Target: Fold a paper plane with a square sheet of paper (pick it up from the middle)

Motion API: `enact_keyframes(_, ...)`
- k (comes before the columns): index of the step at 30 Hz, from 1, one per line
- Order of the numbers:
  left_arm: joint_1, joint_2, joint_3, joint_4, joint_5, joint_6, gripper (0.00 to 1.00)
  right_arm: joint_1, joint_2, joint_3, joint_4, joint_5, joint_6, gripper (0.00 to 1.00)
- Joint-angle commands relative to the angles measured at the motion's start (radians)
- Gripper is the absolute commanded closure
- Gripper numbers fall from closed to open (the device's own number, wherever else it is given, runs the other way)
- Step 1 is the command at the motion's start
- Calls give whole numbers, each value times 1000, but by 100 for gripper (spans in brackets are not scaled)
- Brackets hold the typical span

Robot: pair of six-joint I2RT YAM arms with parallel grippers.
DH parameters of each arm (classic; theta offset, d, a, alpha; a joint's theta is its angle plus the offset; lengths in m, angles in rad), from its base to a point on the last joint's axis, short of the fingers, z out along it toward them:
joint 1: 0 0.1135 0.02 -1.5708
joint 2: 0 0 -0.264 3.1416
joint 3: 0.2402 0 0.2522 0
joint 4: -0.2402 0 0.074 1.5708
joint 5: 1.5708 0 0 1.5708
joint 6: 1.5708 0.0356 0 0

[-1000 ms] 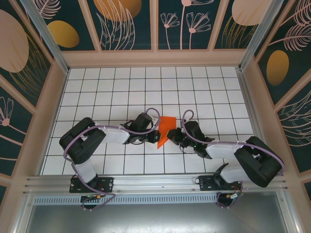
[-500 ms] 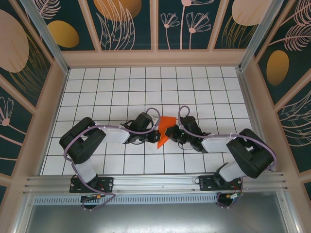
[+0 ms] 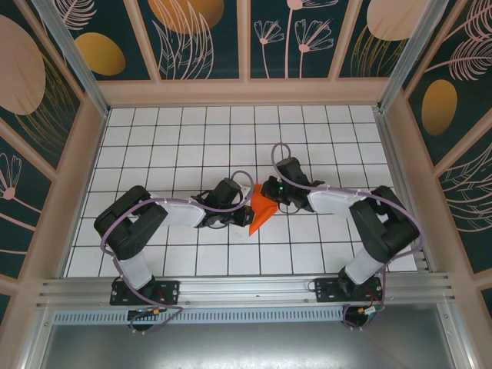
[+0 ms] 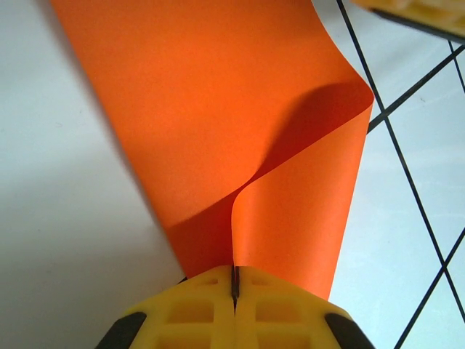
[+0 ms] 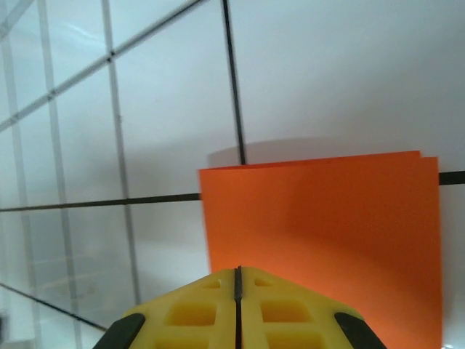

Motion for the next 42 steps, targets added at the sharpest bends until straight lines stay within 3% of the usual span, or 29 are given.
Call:
enact_keyframes(1, 4, 23, 4, -72, -2, 24, 94, 0, 75, 84, -147, 39, -105, 90)
enact_keyframes(14, 4, 6, 26, -83, 1, 34, 94, 9, 230, 157, -192, 8, -188, 91)
enact_keyframes(42, 5, -13, 59, -84, -35, 61, 93, 9, 240, 140, -168, -7, -182, 92)
